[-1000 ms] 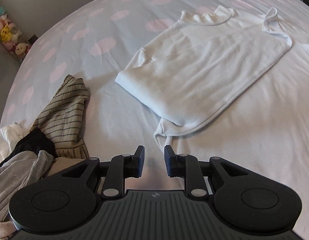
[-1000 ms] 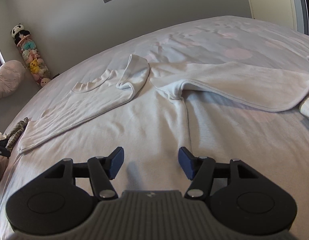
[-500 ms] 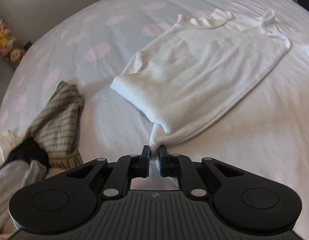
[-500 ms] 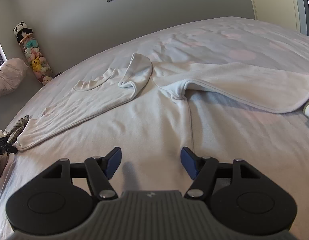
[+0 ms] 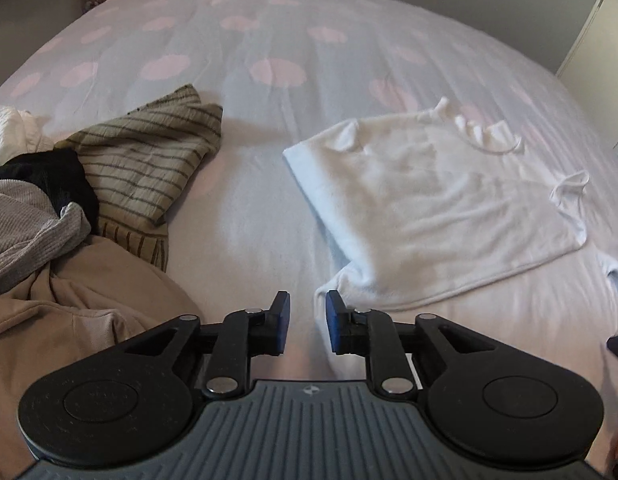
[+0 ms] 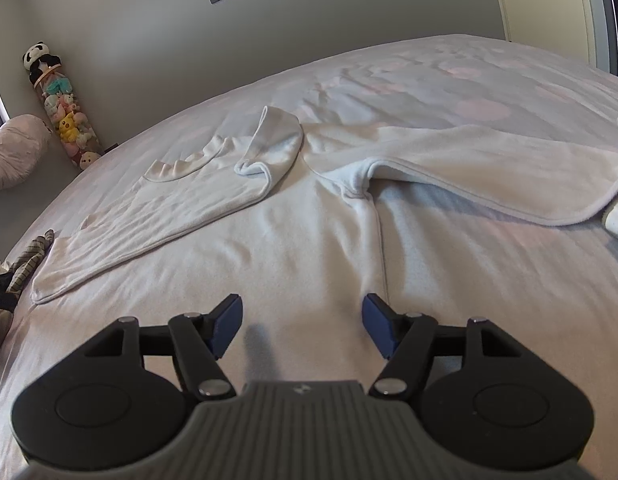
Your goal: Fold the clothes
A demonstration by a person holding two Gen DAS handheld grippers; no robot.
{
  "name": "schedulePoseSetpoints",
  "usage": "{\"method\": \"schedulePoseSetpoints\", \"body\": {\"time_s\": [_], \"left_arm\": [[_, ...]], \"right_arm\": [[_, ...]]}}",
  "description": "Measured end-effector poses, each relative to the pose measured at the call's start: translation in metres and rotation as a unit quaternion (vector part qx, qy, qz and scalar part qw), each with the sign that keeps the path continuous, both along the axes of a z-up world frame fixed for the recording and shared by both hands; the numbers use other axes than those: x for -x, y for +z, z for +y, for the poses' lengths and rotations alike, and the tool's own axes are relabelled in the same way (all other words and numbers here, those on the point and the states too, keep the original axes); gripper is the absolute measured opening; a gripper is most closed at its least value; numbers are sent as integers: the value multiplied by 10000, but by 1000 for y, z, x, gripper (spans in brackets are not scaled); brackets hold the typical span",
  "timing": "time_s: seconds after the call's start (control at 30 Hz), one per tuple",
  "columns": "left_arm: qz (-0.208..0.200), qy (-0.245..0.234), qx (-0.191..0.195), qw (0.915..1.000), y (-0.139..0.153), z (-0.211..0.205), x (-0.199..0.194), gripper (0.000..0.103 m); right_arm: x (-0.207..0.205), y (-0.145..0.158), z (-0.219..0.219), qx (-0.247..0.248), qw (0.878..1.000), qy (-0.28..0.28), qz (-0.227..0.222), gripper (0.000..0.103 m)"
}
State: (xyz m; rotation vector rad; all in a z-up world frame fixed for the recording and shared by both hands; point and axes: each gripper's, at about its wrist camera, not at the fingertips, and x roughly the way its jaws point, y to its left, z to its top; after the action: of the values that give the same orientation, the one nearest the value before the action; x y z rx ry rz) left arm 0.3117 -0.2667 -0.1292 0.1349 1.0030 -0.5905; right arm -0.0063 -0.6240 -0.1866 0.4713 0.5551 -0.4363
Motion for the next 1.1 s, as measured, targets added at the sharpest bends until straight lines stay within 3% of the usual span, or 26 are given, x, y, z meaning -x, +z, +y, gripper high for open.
{"method": "schedulePoseSetpoints", "body": {"time_s": [0.1, 0.17, 0.43, 0.6, 0.7, 0.77, 0.9, 0.97, 1.1], "left_arm": [[-343, 145, 326, 9988, 4, -11, 0, 33], [-293, 349, 631, 9970, -2, -12, -8, 41], [330, 1107, 1263, 9852, -39, -10, -53, 41], [404, 1125, 1674, 9786, -55, -4, -68, 41], [403, 1085, 1812, 9766, -56, -10, -80, 39], [314, 971, 1736, 9795, -56, -16, -83, 31], [96, 739, 1549, 9851, -56, -23, -84, 25], [49, 648, 1521, 9862, -55, -26, -86, 13], [-72, 426, 1513, 9875, -52, -31, -90, 7]], "right_arm": [[3, 1, 5, 25, 10000, -16, 42, 70], [6, 1, 7, 38, 10000, -42, 51, 70], [13, 13, 18, 308, 9992, -215, 108, 70], [4, 24, 13, 132, 9994, -296, 107, 71], [-31, 35, 4, 262, 9993, -188, 183, 71], [-60, 44, -2, 464, 9987, -44, 189, 71], [-127, 56, -11, 1042, 9934, 309, 369, 71], [-157, 54, -15, 1286, 9889, 490, 553, 71], [-203, 40, -23, 1525, 9809, 761, 935, 67]]}}
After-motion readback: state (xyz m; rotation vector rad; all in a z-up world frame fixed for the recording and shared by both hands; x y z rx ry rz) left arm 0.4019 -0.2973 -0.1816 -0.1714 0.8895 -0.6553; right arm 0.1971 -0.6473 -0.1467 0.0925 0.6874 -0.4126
